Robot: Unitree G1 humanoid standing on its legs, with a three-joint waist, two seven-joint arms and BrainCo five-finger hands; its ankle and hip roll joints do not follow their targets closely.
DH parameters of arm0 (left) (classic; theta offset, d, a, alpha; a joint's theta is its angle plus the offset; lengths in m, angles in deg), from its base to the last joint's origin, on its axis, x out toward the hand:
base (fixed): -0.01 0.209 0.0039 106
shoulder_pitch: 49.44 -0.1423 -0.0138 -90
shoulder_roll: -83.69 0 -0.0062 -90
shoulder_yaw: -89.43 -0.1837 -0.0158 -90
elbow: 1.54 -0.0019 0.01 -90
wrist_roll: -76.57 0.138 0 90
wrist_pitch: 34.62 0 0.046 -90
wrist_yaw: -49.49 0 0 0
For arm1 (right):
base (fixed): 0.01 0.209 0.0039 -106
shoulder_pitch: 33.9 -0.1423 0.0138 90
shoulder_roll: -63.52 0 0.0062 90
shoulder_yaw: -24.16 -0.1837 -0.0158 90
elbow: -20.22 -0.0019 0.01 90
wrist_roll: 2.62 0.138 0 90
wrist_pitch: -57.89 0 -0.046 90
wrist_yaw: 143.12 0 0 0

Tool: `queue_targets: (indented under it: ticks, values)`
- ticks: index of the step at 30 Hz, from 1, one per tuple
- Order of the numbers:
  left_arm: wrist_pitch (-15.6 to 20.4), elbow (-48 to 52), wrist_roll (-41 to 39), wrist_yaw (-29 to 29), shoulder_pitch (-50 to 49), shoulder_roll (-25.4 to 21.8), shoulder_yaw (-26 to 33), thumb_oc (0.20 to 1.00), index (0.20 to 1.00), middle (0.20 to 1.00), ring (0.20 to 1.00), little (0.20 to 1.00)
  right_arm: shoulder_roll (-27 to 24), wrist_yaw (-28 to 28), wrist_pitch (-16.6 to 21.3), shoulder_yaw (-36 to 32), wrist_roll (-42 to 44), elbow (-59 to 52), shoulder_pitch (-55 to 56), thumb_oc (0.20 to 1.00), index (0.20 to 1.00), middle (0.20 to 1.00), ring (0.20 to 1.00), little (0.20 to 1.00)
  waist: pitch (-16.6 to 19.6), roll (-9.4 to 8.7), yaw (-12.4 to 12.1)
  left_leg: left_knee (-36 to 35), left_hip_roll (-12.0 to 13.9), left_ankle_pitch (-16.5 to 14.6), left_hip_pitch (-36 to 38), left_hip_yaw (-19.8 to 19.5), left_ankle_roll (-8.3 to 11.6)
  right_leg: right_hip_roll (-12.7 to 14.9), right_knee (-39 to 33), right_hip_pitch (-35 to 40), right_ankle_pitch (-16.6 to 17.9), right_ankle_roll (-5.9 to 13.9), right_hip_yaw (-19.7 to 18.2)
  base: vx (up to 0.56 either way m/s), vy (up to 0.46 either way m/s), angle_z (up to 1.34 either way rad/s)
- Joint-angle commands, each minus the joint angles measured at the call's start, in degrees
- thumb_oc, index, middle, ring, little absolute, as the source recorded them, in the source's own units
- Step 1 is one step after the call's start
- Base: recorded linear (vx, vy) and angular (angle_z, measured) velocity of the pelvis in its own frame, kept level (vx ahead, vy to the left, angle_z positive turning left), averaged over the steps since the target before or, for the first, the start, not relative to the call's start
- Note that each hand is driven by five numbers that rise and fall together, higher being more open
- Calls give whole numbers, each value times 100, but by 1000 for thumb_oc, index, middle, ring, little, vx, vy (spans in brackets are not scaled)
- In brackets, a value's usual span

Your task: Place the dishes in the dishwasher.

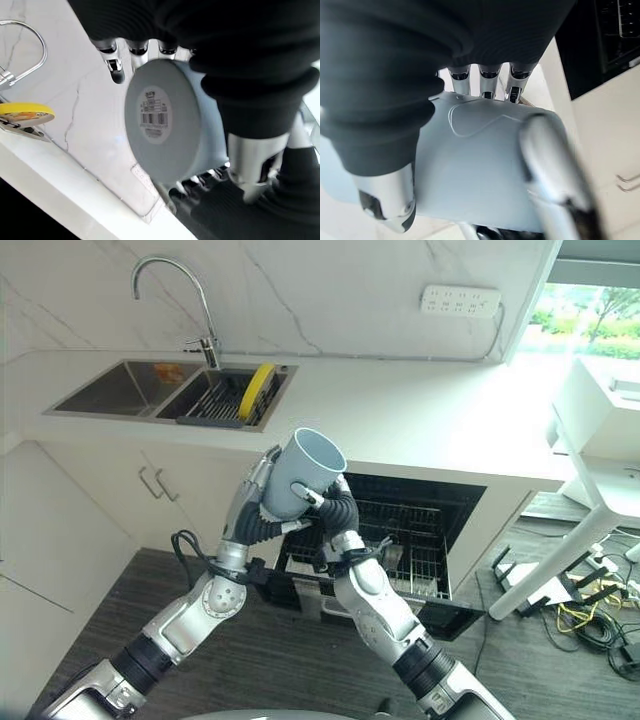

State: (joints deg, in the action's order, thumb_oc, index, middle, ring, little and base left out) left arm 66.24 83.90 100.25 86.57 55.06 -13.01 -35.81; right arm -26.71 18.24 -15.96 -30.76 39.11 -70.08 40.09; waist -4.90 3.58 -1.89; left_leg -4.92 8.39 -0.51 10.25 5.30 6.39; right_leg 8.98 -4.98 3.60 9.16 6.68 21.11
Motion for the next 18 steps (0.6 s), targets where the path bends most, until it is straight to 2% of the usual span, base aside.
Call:
queue_targets:
  ticks: [1,11,13,14,15,16,18]
  values:
    - [87,-10,430,-171,395,-90,-933,1000,1000,1000,1000,1000,614,78,911,-88,3,-561,-1239,200,200,200,200,200,-189,-233,76,225,-111,-215,-187,631,-224,94,565,593,-1470,113,-204,-25,-48,1]
    - [-47,-72,592,210,263,-185,-633,1000,1000,1000,1000,1000,461,-16,1417,-431,103,-352,-932,200,200,200,200,200,-252,-229,146,516,56,-185,-323,639,-108,-91,643,564,-1548,-58,-257,-19,-80,1]
    - [-153,-61,621,335,199,-241,-518,1000,1000,1000,1000,1000,371,56,1506,-562,194,-327,-828,200,200,200,200,200,-281,-244,186,720,105,-219,-413,653,-73,-172,662,551,-1579,-129,-315,-41,-153,20]
    - [-276,-94,516,410,108,-282,-352,1000,1000,1000,1000,1000,255,217,1533,-730,215,-352,-687,200,200,200,200,200,-330,-287,252,1173,134,-312,-598,765,-53,-207,699,535,-1586,-213,-370,-26,-107,49]
    - [-233,-155,521,433,55,-314,-247,1000,1000,1000,1000,1000,166,293,1524,-819,179,-433,-599,200,200,200,200,200,-377,-301,292,1803,154,-311,-872,783,-40,-225,749,513,-1607,-296,-415,6,-67,54]
    - [-202,-192,525,435,14,-330,-186,1000,1000,1000,1000,1000,109,370,1541,-879,158,-482,-538,200,200,200,200,200,-418,-299,307,2071,179,-228,-1056,771,-26,-237,781,501,-1618,-336,-442,51,29,50]
    - [-161,-251,452,388,-77,-356,-75,1000,1000,1000,1000,1000,15,429,1601,-947,149,-552,-469,200,200,200,200,200,-449,-238,356,1924,349,-61,-1137,799,-19,-249,863,461,-1657,-346,-464,117,213,19]
